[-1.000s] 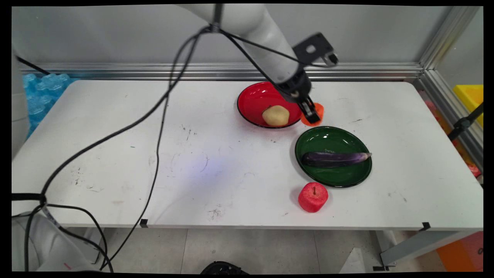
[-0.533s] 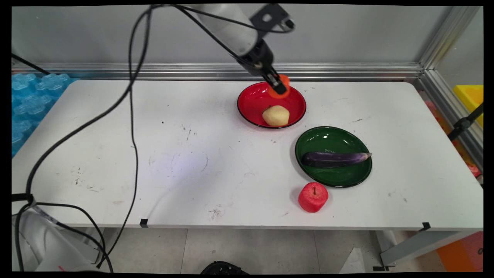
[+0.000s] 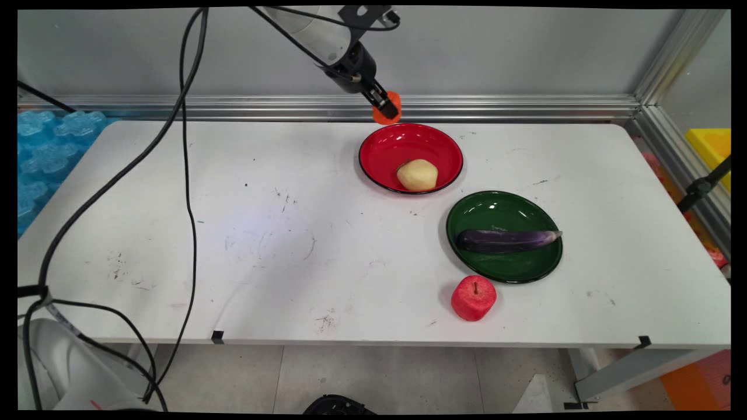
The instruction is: Place the picked object on the red plate
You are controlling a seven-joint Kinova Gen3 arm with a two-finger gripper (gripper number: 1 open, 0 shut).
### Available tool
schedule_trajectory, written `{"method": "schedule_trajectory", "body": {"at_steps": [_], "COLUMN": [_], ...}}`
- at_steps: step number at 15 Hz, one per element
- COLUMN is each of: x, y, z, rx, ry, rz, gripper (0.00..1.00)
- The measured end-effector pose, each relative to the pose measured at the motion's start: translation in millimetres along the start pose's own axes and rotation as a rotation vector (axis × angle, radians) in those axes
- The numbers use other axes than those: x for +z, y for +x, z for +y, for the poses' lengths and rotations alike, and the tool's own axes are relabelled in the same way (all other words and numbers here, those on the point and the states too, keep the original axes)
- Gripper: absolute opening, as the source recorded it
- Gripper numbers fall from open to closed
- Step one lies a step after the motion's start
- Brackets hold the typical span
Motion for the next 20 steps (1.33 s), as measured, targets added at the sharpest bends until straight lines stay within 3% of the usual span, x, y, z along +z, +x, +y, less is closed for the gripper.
{"method": "schedule_trajectory", "body": {"at_steps": [6,11,16,17,20], "x": [57.3,100.7,122.8,124.7,123.5], "y": [-3.0,-3.3,-5.1,-6.0,-5.9], "z": [-33.3,-41.5,-45.1,-46.4,-48.6], "rx": [0.057,0.121,0.167,0.177,0.196], "ry": [-0.04,-0.103,-0.144,-0.149,-0.148], "rz": [-0.041,-0.076,-0.097,-0.101,-0.1], "gripper": [0.0,0.0,0.0,1.0,1.0]}}
